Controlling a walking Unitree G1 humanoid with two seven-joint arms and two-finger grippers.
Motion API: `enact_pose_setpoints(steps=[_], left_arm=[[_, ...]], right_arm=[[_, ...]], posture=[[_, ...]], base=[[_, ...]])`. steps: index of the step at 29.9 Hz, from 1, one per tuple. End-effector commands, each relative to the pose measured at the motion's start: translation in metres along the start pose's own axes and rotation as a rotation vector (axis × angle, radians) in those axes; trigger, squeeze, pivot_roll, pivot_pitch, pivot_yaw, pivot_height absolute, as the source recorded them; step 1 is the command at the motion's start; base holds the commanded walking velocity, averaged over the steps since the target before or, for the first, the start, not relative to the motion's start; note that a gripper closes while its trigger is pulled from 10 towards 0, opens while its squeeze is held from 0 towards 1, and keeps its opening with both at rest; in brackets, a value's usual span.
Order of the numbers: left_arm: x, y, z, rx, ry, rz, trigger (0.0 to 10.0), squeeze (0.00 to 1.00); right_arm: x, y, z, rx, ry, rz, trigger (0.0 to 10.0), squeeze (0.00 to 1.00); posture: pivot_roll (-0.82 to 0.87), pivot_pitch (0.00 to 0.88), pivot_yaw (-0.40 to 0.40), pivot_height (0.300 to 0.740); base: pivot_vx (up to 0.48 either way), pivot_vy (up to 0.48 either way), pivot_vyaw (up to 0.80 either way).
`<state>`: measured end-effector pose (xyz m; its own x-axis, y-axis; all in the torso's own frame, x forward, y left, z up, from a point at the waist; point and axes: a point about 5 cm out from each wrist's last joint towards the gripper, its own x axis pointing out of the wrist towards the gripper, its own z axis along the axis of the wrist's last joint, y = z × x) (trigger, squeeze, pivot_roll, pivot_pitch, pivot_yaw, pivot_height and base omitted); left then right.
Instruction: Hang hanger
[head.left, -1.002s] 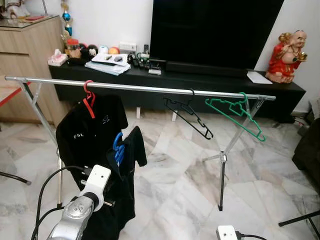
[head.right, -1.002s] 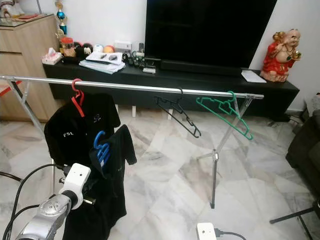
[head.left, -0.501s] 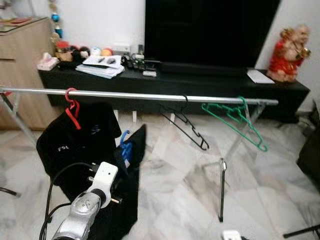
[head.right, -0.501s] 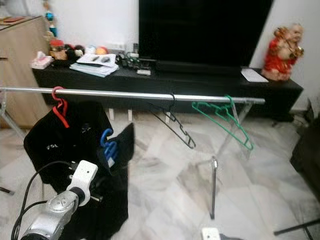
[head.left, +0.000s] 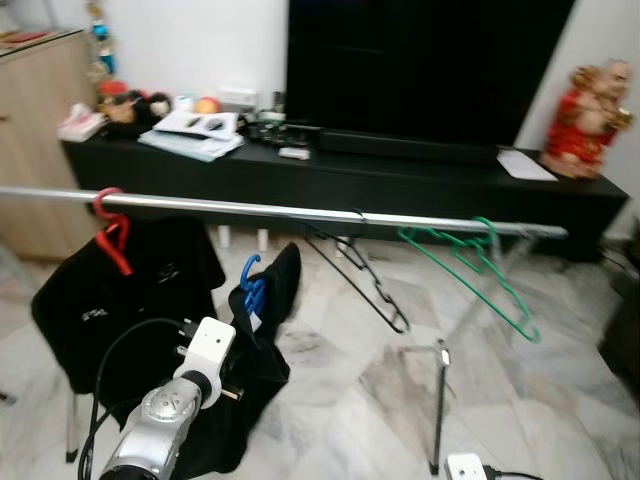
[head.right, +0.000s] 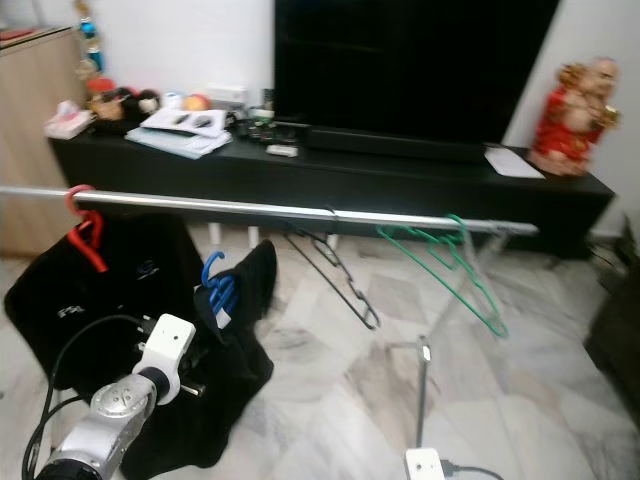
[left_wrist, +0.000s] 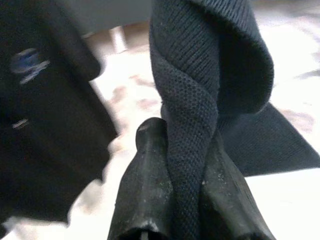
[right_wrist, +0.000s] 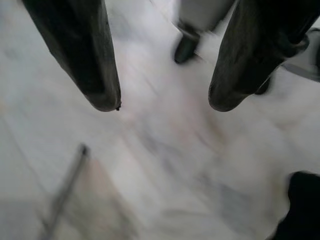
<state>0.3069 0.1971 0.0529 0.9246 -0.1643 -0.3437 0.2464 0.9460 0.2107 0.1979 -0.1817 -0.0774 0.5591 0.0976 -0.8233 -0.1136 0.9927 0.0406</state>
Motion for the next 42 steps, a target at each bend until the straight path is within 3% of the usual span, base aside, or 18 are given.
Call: enact_pose_setpoints(steps=[1,19,24,36,42], left_arm=[[0.003,0.006,0.012,0.010,-0.046,0.023,10.0,0.00],[0.005,0.009,0.014,0.039,-0.033,-0.018,10.0,0.00],[0.006,-0.002,0.015,0.067,-0.025,-0.112,10.0,0.00],[0.014,-0.011,0.027,0.168,-0.022,-0.200,10.0,0.00],[0.024,-0.011,0.035,0.184,0.005,-0.164,10.0,0.00]], right_arm=[[0.001,0.003,0.003,-0.001,-0.009,0.014,10.0,0.00],[0.001,0.001,0.005,0.059,-0.015,0.001,10.0,0.00],[0.001,0.000,0.004,0.069,-0.015,0.000,10.0,0.00],[0.000,-0.001,0.004,0.068,-0.017,-0.002,10.0,0.00],[0.000,-0.001,0.004,0.065,-0.015,-0.005,10.0,0.00]], posture=[[0.13,0.000,-0.075,0.740],[0.13,0.000,-0.070,0.740],[0.12,0.000,-0.075,0.740],[0.12,0.000,-0.078,0.740],[0.11,0.000,-0.072,0.740]], base=[[0.349,0.000,0.61],[0.348,0.000,0.13],[0.305,0.000,0.00],[0.000,0.000,0.00],[0.000,0.000,0.00]])
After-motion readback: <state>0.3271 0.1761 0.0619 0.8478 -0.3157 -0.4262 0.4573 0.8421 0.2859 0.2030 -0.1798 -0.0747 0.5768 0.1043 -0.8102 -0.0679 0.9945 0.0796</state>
